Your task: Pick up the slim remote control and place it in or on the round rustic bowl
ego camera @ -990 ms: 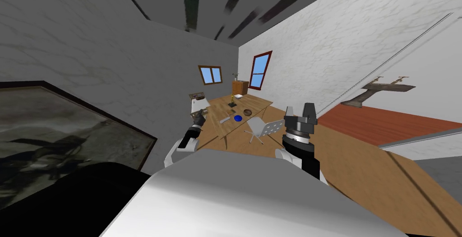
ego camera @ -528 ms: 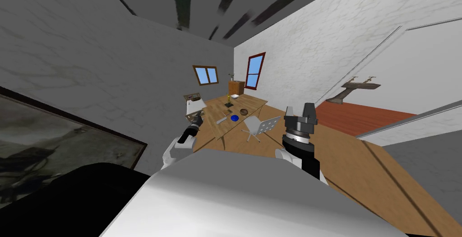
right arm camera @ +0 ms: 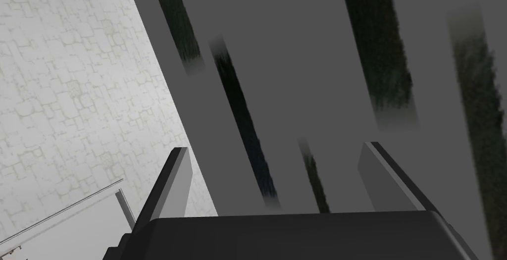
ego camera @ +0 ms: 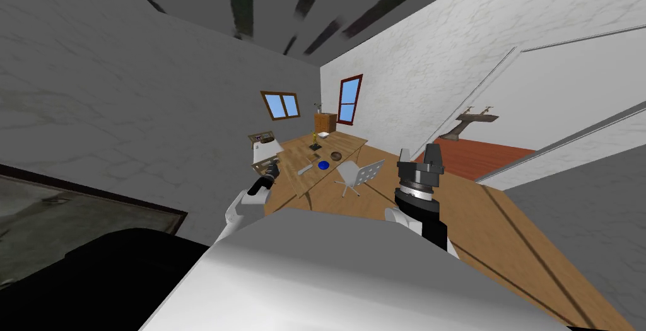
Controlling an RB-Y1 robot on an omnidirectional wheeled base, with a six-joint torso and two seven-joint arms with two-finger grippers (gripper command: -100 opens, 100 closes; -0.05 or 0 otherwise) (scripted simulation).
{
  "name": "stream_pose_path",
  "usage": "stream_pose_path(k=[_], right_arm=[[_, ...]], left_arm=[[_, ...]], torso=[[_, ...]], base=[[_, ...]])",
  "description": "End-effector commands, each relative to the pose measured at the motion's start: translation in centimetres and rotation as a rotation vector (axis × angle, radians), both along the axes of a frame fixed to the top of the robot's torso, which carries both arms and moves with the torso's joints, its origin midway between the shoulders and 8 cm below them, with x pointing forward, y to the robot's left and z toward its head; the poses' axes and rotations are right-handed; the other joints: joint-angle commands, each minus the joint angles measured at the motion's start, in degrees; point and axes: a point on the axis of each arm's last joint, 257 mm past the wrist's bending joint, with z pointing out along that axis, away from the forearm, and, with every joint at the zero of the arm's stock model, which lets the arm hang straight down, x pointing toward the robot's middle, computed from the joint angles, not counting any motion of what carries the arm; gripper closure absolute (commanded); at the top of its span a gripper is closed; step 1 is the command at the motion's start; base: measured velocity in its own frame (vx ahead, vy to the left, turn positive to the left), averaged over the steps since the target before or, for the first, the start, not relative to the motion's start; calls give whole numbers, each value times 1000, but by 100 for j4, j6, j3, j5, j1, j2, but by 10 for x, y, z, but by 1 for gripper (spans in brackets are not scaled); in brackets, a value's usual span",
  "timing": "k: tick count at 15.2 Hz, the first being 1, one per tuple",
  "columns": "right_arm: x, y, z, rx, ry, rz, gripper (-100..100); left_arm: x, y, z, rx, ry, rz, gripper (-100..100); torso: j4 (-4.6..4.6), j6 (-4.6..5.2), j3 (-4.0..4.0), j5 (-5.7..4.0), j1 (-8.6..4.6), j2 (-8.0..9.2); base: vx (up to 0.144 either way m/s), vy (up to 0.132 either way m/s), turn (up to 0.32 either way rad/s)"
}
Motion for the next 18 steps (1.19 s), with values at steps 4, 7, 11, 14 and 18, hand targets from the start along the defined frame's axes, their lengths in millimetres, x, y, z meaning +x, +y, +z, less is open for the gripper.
stream_pose_path(k=[4,7,11,14,18], right_arm=[[0,0,0,0,0,0,0],[0,0,0,0,0,0,0],[0,0,0,0,0,0,0],[0,0,0,0,0,0,0],[0,0,0,0,0,0,0]], left_arm=[[-8,50,-25,-39,103,100,-100],[-15,73,-39,-65,161,155,-100],[-30,99,-63,-104,244,226,-100],[-41,120,-76,-139,293,284,-100],[-55,139,-92,-182,351,346,-100]], torso=[[0,1,-1,0,-1,-2],[-1,0,-2,0,-2,-2],[0,4,-2,0,-1,-4],[-1,4,-3,0,-2,-6],[-2,4,-5,0,-1,-8]], base=[[20,-29,-142],[23,-29,-132],[27,-27,-158],[31,-25,-126],[31,-17,-130]])
